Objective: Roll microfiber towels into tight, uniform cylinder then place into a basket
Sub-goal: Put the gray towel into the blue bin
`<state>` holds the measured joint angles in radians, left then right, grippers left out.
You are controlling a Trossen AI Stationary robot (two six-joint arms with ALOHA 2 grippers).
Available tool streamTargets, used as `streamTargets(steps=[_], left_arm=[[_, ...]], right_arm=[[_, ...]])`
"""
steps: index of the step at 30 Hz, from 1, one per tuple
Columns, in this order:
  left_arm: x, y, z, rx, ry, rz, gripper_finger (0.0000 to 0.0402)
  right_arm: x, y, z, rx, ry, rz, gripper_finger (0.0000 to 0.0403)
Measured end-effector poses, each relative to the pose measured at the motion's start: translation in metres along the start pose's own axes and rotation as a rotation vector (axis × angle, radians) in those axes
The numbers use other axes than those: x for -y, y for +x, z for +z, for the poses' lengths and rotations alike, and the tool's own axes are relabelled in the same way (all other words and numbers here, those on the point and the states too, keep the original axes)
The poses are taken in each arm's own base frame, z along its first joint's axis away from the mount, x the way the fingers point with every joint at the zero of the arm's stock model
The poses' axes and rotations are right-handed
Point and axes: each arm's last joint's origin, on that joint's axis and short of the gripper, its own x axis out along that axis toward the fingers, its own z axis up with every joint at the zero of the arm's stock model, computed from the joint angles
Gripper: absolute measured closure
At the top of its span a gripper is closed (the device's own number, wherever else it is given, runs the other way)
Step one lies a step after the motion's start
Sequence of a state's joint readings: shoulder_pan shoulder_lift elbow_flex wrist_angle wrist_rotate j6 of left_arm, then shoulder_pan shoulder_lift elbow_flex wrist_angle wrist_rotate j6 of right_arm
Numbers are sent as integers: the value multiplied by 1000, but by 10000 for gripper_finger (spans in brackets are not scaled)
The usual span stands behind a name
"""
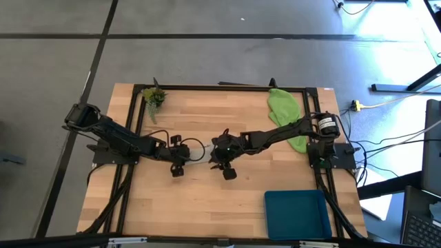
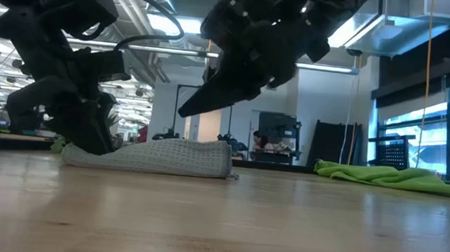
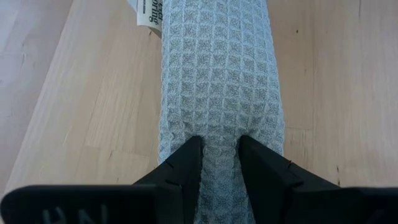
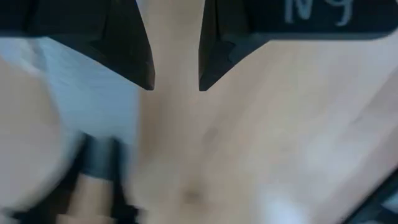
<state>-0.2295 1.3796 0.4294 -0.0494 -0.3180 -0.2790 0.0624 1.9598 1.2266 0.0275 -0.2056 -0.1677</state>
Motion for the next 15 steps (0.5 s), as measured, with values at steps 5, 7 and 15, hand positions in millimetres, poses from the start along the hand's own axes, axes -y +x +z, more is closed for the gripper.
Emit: streamTargets(steps=[5, 7, 15], left_arm=[[0, 0, 0, 0, 0, 0, 295], [0, 0, 0, 0, 0, 0, 295], [0, 0, 0, 2, -1, -1, 295]], right_arm=[[3, 2, -3, -22, 46, -90, 269], [4, 5, -6, -42, 28, -125, 250], [6, 9, -8, -57, 32, -237, 94]])
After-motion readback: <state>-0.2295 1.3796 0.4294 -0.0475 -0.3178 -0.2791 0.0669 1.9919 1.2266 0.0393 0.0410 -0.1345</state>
